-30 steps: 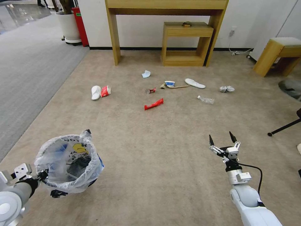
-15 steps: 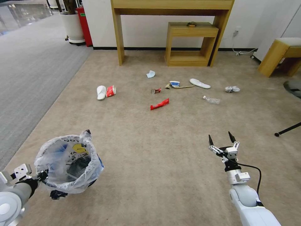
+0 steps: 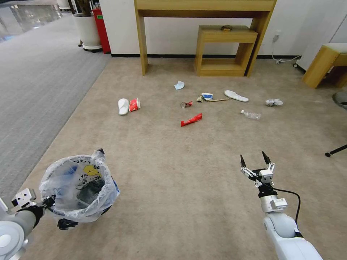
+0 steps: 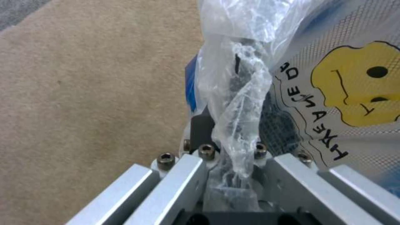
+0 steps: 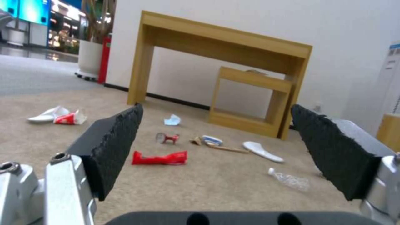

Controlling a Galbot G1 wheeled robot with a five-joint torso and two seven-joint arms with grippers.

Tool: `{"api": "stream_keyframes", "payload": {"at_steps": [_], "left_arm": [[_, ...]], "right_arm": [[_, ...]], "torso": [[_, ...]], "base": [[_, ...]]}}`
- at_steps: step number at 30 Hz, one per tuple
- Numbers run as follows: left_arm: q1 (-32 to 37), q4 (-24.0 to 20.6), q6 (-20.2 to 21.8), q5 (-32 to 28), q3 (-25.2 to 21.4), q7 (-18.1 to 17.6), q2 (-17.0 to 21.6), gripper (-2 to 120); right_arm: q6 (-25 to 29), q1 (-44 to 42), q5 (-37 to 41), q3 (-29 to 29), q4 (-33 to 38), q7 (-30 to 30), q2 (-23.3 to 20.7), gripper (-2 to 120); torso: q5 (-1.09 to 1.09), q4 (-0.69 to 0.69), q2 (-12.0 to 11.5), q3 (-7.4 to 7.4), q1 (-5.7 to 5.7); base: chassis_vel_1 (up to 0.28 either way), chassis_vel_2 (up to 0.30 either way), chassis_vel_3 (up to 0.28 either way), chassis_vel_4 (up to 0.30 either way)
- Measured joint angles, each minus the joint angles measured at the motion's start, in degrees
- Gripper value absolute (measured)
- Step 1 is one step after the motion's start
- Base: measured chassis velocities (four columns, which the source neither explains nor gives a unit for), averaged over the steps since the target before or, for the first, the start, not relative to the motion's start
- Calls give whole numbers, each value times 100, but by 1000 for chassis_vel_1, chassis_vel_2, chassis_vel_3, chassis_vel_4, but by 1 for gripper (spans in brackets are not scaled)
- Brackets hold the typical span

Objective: Pick up the trash bin and place the garbage on the floor into it.

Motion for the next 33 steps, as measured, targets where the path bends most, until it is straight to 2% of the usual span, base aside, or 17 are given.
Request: {"api": "stream_keyframes", "payload": {"at_steps": [27,33], "left_arm": [[26,52,-25,74,4,105,-14,0],[19,72,-28,103,23,112,-35,0]], "right_arm": [[45,112,-145,26,-129,-11,128,89],[115,152,-139,11,-177,-79,148,93]], "torso": [[1,0,0,0,0],[0,0,0,0,0]], "base": [[142,146,-143,-140],[94,96,-87,-111]]}}
